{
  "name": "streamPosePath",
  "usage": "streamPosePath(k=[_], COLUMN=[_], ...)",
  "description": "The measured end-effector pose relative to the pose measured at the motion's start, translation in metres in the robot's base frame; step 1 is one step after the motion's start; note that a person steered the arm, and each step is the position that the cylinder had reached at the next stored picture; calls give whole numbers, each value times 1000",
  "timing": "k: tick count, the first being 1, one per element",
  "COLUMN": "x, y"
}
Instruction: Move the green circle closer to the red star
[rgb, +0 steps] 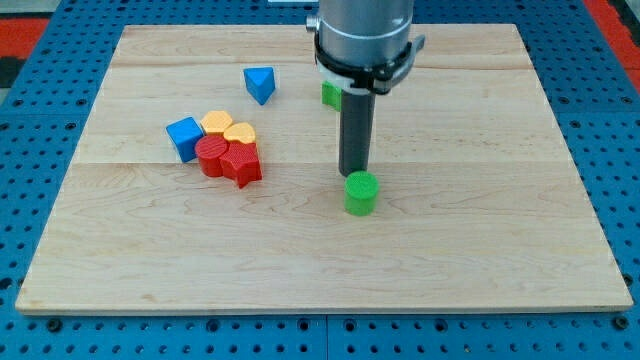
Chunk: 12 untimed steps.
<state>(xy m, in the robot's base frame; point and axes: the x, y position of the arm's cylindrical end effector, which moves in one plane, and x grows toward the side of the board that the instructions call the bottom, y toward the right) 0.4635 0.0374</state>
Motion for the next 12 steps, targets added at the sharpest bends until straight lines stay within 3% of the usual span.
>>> streamPosePath(k=[1,2,4,6,7,9,11,12], x=[10,33,32,61,71,45,12,2], y=[47,48,-16,-12,-39,-84,-39,-48])
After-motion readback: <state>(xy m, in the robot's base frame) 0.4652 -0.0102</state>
